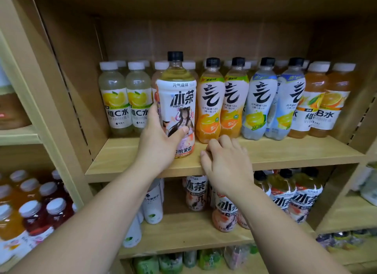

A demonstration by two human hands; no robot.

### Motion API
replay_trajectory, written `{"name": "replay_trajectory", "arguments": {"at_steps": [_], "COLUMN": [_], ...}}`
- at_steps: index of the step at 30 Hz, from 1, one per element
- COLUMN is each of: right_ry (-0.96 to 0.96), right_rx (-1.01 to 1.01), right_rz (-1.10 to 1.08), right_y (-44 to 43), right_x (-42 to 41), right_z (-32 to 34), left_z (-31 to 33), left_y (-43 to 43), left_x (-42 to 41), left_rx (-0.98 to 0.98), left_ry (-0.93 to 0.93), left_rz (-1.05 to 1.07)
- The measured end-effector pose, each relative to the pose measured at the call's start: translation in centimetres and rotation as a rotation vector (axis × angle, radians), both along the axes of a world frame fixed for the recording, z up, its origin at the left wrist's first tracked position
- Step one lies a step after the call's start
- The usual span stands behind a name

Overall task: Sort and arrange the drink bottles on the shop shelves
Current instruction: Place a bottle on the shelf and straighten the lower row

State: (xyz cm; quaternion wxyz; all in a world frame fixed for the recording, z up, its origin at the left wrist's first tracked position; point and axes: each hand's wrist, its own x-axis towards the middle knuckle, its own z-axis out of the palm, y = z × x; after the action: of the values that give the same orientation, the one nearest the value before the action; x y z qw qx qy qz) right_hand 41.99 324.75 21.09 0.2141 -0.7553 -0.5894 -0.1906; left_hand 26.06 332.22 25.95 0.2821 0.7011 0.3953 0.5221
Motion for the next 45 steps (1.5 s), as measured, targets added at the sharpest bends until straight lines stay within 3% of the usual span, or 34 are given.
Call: {"name": "replay_trajectory", "arguments": {"at_steps": [3, 5, 9, 11, 14, 21, 25, 29, 32, 38, 45], "right_ry": [-0.046, 0.034, 0.55, 0.693, 0.872, 1.029, 1.02, 0.889, 0.692, 0.357, 0.172], "right_rx": [0.036, 0.068, 0.176, 0.188, 0.159, -0.067, -0.239, -0.335, -0.289, 0.081, -0.05], "right_rz": [0.085, 0.197, 0.614, 0.725, 0.827, 0.848, 0.75, 0.678, 0.537, 0.174, -0.086], "right_y": [-1.1, -2.0, -4.4, -5.7, -6.9, -8.9, -9.3, -8.6, -7.8, -7.0, -5.1], "right_x": [0.5, 1.0, 0.6, 0.2, 0.9, 4.3, 4.9, 5.4, 5.9, 7.3, 7.3], "right_z": [-0.8, -1.3, -0.7, -0.4, -0.7, -7.0, -11.7, -14.2, -15.3, -16.0, -16.7], "left_z": [-0.3, -0.4, -0.7, -1.3, -3.1, -10.6, -16.0, -20.1, -22.1, -24.9, -26.1], "left_y": [-3.2, -5.4, -9.9, -11.6, -13.9, -16.7, -16.5, -15.3, -13.6, -8.5, -4.1], "left_x": [-1.6, -2.3, -2.3, -1.8, -0.9, 1.1, 1.3, 2.1, 2.7, 3.0, 4.2], "left_rx": [0.016, 0.013, 0.055, 0.074, 0.008, -0.25, -0.369, -0.445, -0.488, -0.529, -0.506], "left_ry": [-0.074, -0.116, -0.153, -0.175, -0.221, -0.131, -0.05, 0.008, 0.017, 0.067, 0.174], "left_rz": [-0.043, -0.038, -0.035, -0.012, -0.028, -0.016, 0.043, 0.069, 0.071, 0.101, 0.047]}}
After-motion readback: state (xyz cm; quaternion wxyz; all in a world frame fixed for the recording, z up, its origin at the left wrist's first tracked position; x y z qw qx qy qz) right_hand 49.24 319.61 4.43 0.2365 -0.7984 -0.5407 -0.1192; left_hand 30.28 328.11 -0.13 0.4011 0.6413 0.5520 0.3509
